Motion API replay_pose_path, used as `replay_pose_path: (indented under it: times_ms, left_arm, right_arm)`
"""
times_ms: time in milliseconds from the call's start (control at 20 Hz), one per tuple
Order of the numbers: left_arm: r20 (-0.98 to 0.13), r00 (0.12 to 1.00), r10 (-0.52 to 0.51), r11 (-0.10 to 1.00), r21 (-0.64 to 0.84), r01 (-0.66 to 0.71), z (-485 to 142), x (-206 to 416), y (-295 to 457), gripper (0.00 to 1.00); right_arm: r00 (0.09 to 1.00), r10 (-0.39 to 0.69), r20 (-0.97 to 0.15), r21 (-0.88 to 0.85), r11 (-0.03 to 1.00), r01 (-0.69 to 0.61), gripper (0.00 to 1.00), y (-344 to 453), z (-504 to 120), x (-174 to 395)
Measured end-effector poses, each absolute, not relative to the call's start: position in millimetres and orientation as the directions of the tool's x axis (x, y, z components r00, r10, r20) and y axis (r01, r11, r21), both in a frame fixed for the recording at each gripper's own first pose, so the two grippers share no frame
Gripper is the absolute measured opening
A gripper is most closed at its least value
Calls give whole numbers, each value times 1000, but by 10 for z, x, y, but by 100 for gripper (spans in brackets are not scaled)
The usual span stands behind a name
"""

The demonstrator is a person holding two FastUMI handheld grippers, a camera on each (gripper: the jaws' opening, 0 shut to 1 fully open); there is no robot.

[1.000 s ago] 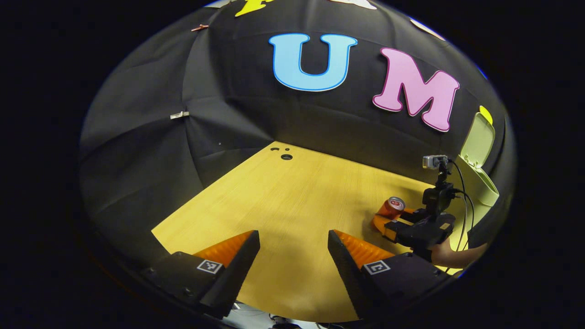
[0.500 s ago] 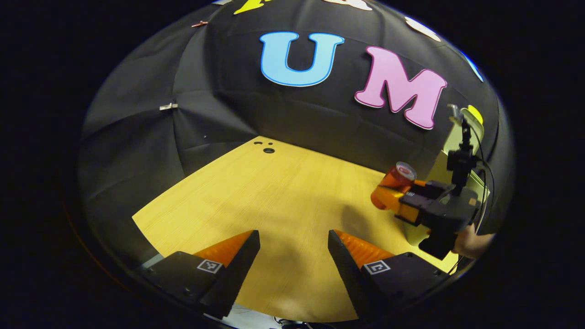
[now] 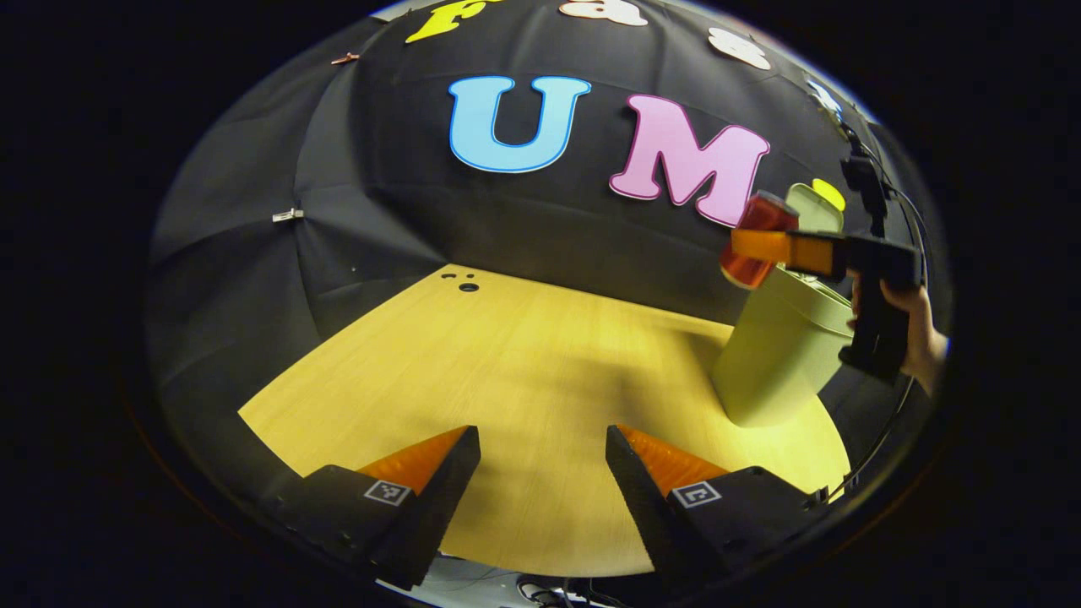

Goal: Press the lid of the desktop garbage bin to open it, pick up the crumpled paper on the desktop and throw it into the bin, then pick up the pop can on the desktop and drop it into the bin, and finally close the garbage bin lid.

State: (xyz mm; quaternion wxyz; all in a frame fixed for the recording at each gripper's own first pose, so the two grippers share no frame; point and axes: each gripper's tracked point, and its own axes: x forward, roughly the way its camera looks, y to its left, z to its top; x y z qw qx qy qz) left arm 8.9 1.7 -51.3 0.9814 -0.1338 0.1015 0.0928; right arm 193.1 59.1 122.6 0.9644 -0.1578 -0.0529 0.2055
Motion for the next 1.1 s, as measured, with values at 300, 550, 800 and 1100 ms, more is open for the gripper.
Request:
replay_pose_path:
  times_ms: [300, 550, 800, 1100]
  left_arm:
    - [-266, 956, 123, 967, -183, -176, -690, -197, -34, 96]
    - [-290, 946, 144, 971, -145, -192, -729, -189, -44, 96]
    - [-280, 950, 136, 961, -195, -195, -621, 62, -252, 96]
    - [-276, 956, 103, 971, -180, -156, -541, 297, -589, 96]
  right_arm:
    - [928, 343, 143, -303, 908, -289, 82, -31, 1783, 1751]
    - [962, 223, 156, -250, 951, -181, 83, -780, 1896, 1899]
    - [982, 145, 125, -236, 965, -112, 82, -1306, 1773, 2165]
    - [993, 104, 58, -197, 976, -91, 83, -1558, 1455, 2435]
